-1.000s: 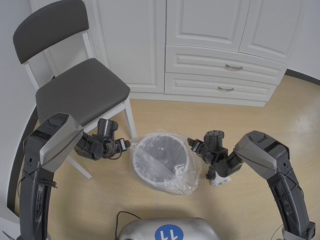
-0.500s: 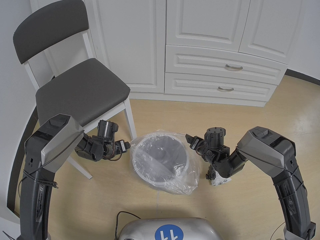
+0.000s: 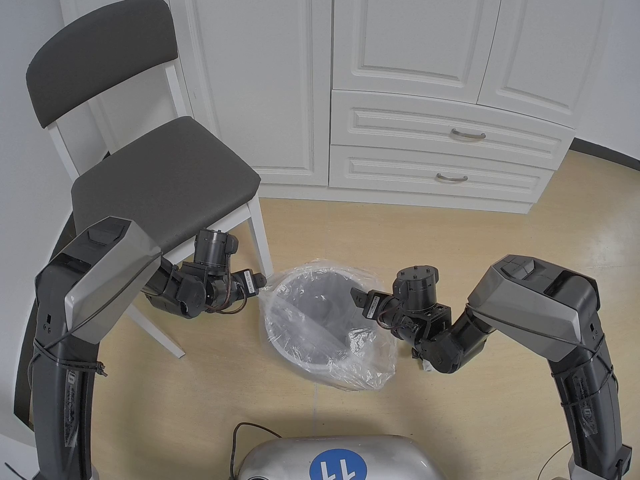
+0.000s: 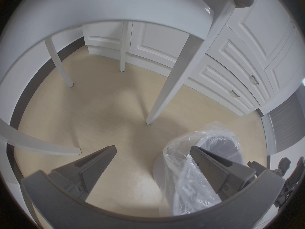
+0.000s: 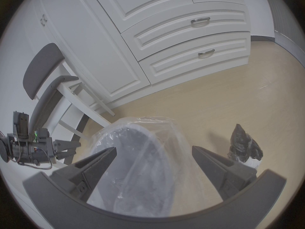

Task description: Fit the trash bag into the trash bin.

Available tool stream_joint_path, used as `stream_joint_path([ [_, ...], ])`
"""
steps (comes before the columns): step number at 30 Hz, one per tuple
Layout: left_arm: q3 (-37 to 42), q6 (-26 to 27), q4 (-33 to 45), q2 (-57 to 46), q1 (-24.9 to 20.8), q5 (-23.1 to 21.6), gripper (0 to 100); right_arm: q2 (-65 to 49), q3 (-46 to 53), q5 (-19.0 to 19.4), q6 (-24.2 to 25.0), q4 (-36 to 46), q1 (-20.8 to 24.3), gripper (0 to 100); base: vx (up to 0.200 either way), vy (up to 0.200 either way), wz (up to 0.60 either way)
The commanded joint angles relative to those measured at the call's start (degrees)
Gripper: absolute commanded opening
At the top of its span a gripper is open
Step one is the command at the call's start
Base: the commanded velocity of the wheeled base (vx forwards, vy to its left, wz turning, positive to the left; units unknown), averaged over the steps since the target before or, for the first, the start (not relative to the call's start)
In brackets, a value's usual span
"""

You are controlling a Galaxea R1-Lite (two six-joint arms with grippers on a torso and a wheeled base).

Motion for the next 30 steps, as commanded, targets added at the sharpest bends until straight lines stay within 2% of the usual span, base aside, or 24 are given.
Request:
stream_joint_path([
  [1,0.03,-0.03,-0.86,1.12,-0.86,0.09,100,-0.8,1.57,0.01,-0.7,0.09,1.22,100,0.0,0.0,0.0],
  [7,-0.23,-0.03,-1.83,2.52,-0.42,0.09,100,-1.06,2.89,0.45,-1.58,0.62,2.72,100,0.0,0.0,0.0],
  [14,-0.06,0.14,-1.74,2.61,-0.15,0.0,100,-1.06,2.8,4.32,2.29,0.88,3.51,100,0.0,0.0,0.0],
  [25,0.03,0.23,-1.48,2.52,-0.07,-0.44,100,-2.03,2.97,4.67,2.82,0.88,3.86,100,0.0,0.0,0.0],
  [30,0.03,0.23,-1.39,2.7,0.02,-0.44,100,-1.94,3.59,5.99,3.26,0.36,3.95,100,0.0,0.0,0.0],
])
